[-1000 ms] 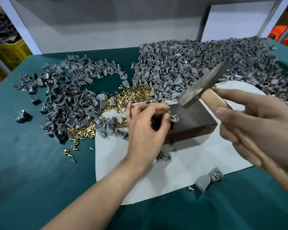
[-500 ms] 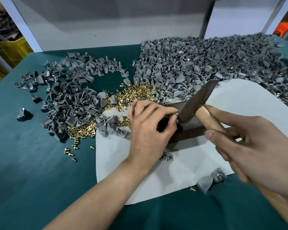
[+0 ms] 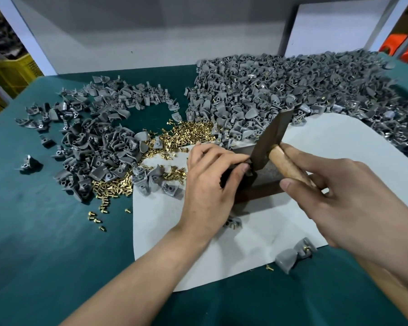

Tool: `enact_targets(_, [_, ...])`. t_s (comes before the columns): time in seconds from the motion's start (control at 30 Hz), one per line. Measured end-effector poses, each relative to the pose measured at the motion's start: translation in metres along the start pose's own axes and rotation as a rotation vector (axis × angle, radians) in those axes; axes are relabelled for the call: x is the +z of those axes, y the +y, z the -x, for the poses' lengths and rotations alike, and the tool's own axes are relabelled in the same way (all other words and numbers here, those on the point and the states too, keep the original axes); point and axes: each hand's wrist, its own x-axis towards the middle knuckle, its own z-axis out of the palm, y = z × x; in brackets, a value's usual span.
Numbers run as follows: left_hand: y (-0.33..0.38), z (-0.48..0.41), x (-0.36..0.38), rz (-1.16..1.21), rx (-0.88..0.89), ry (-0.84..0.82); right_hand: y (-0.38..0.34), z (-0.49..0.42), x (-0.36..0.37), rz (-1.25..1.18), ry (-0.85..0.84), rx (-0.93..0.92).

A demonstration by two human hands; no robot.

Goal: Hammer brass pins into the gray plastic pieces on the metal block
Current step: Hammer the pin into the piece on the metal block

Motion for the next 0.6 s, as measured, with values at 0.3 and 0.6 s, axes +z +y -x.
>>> enact_targets(0.3, [0.003,-0.002,-0.003,0.103,-0.130,-0.069,0.004,-0.002,0.000,-0.026,0.003,-0.004])
enact_targets(0.6, [0.001,-0.001,-0.001,0.103,-0.110,-0.032,0.005,-0.007,-0.007,-0.071,0.053,-0.025])
